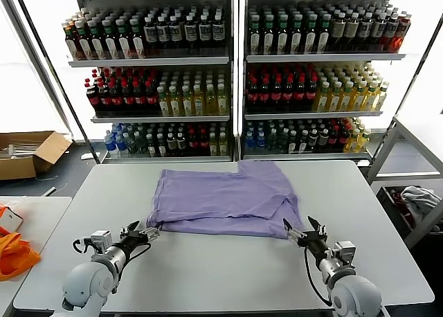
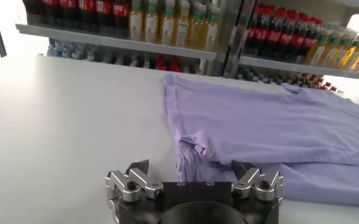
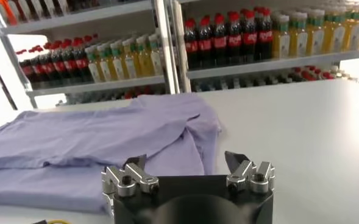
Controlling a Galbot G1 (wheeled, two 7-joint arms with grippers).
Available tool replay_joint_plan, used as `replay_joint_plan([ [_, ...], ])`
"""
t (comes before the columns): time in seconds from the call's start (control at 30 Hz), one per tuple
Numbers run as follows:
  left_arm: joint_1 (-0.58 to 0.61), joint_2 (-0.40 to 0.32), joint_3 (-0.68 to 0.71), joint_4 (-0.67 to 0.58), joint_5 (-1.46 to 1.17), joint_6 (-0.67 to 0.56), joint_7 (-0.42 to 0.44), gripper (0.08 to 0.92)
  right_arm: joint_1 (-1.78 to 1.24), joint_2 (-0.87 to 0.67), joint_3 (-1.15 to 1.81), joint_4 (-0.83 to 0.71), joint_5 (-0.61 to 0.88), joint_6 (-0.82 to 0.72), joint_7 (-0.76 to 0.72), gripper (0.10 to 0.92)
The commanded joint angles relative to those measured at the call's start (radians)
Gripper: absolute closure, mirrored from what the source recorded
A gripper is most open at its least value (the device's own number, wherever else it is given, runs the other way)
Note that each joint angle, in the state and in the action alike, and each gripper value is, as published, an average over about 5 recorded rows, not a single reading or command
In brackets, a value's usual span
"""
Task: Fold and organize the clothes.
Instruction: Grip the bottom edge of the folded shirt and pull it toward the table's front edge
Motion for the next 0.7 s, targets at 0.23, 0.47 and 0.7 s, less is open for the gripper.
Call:
replay_joint_plan([
  [0.23,-0.010,-0.004,0.018,0.075,-0.013,0.001,-0.004,0.189,-0.020,0.003,-0.007,-0.024,0.004,-0.027,0.025,0.596],
  [0.47,0.029,-0.002,0.024,0.045,0.022,0.001,0.021,0.371,-0.013,-0.019,-0.021,-0.015,0.015,-0.026,0.018,0.795],
  [0.7,0.057,-0.019,0.034,0.023,0.073,0.001,0.041,0.570,-0.018,-0.034,-0.022,0.001,0.023,-0.024,0.007,0.893],
])
